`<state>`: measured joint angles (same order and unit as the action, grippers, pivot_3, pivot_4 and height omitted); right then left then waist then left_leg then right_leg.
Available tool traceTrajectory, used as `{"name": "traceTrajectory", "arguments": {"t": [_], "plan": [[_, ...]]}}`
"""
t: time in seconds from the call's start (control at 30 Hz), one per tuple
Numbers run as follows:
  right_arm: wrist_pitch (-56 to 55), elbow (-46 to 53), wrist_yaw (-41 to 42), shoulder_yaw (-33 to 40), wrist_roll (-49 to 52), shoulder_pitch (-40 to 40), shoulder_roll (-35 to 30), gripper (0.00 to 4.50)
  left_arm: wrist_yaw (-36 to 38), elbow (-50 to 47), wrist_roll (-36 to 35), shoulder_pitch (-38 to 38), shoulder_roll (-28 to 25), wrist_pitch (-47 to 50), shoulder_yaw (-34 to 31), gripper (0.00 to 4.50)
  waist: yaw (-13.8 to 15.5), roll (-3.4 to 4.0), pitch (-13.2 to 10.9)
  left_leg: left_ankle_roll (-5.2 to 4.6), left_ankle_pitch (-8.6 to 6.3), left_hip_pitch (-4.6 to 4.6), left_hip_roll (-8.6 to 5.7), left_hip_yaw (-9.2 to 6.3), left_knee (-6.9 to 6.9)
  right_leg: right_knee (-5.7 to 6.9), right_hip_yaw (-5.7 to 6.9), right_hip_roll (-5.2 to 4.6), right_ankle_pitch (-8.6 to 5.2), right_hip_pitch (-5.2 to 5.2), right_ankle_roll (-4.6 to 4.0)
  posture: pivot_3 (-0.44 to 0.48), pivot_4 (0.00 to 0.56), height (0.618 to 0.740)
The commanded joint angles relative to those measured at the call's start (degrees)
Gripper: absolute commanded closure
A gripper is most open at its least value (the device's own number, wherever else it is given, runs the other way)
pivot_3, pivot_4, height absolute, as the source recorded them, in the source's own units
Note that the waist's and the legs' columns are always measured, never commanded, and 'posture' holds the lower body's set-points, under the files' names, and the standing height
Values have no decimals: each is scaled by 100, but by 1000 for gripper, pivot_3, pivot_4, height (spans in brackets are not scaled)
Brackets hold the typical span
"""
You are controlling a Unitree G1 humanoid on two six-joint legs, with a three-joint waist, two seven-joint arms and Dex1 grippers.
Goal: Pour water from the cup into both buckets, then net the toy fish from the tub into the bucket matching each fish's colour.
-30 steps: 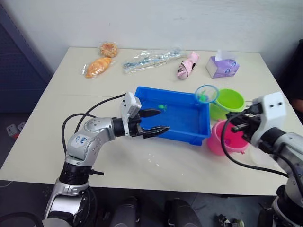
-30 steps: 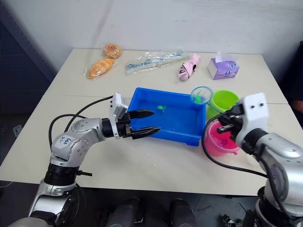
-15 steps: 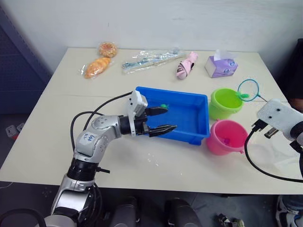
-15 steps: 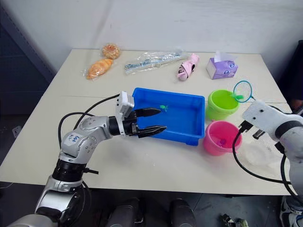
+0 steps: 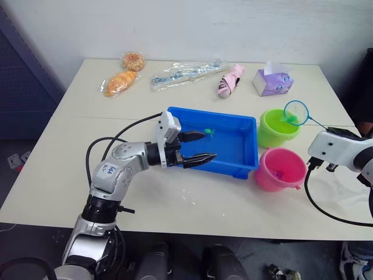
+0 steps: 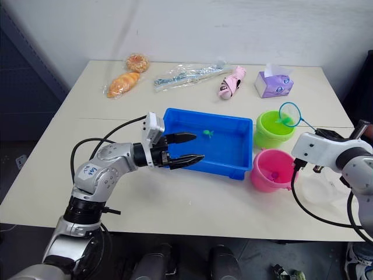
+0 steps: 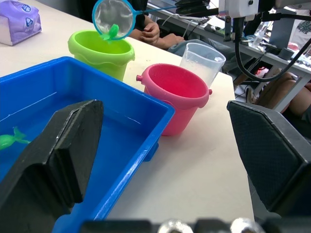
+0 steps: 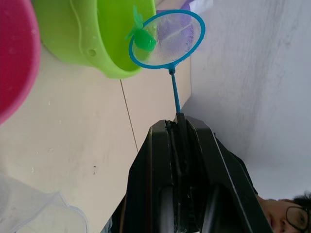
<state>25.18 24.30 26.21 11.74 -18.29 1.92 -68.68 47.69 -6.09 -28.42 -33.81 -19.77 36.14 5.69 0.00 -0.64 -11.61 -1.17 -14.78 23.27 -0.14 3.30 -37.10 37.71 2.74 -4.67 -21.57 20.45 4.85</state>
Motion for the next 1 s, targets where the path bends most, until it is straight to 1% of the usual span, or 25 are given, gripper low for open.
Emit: {"name": "traceTrajectory", "arguments": {"t": [0.03, 0.23, 0.27, 0.33, 0.37, 0.4, 0.43, 0.47, 0.5, 0.63, 0.8, 1.0], "plan": [[-172, -154, 59, 451, -194, -167, -68, 4500, 36, -168, -6, -54, -45, -103, -22, 126, 4, 0, 0, 0, 0, 0, -1, 0, 0, 0, -1, -1, 0, 0, 0, 0, 150, 739], [-380, 0, 364, 293, -199, -192, 128, 4500, 81, -99, 51, -92, -71, -171, 18, 126, 6, 0, 0, 1, 0, -1, 0, -1, 1, 0, 1, 1, 0, -1, 0, 0, 150, 739], [-370, 34, 327, 335, -167, -251, 248, 4500, 88, -96, 50, -96, -73, -170, 11, 126, 5, 0, 0, 1, 0, -1, 0, -1, 0, 0, 1, 1, 0, -1, 0, 0, 150, 739], [13, 164, 267, 583, 209, -539, 725, 4500, 114, -79, 62, -90, -112, -178, -9, 126, -8, -4, 0, 1, 0, -2, 1, -1, -1, 0, 1, 2, 0, -2, 0, 0, 150, 739], [374, 301, 297, 740, 531, -790, 1057, 4500, 137, -70, 72, -69, -163, -177, -27, 126, -11, -4, 0, 2, 1, -2, 4, -2, -2, -1, 1, 5, 0, -3, 0, 0, 150, 739], [1305, 718, 555, 931, 1479, -1190, 1673, 4500, 219, -104, 47, 16, -322, -116, -89, 126, -28, -5, -1, 3, 1, -2, 3, -1, -1, 0, 0, 4, 0, -2, 0, 0, 150, 739], [1997, 1031, 756, 1053, 2129, -1478, 2103, 4500, 278, -130, 23, 77, -437, -71, -132, 126, -41, -6, -1, 8, 4, -5, 6, -1, 2, 3, -1, 8, 0, -1, 0, 0, 150, 739], [2522, 1262, 898, 1136, 2545, -1685, 2389, 4500, 316, -148, -1, 117, -518, -42, -157, 126, -61, -4, -1, 13, 5, -5, 14, -1, -1, 1, -1, 15, 0, -2, -1, 0, 150, 739], [3051, 1463, 1031, 1196, 2941, -1831, 2604, 4500, 398, -207, -18, 206, -672, -15, -176, 126, -55, -3, 0, 19, 8, -6, 16, -6, 4, 7, 0, 17, 0, 1, -1, 0, 150, 739], [4606, 1902, 1246, 1255, 3980, -2132, 2974, 4500, 542, -368, -46, 474, -1092, 36, -266, 126, -15, -2, 0, 18, 6, -5, 16, -17, 9, 9, 5, 13, -3, 2, -9, 0, 150, 739], [5725, 1901, 1084, 1188, 4662, -2298, 3510, 4500, 456, -625, -129, 711, -1397, 171, -518, 126, -1, -2, 0, -8, -8, 4, -2, -26, 3, 1, 6, -12, -2, -2, -10, 0, 150, 739], [6396, 1207, 672, 1243, 4958, -2667, 4677, 4500, 81, -1250, -245, 1082, -1565, 455, -872, 126, -57, -2, 0, -16, -13, 2, -8, -22, 7, 9, 6, -19, -2, 3, -10, 0, 150, 739]]}}
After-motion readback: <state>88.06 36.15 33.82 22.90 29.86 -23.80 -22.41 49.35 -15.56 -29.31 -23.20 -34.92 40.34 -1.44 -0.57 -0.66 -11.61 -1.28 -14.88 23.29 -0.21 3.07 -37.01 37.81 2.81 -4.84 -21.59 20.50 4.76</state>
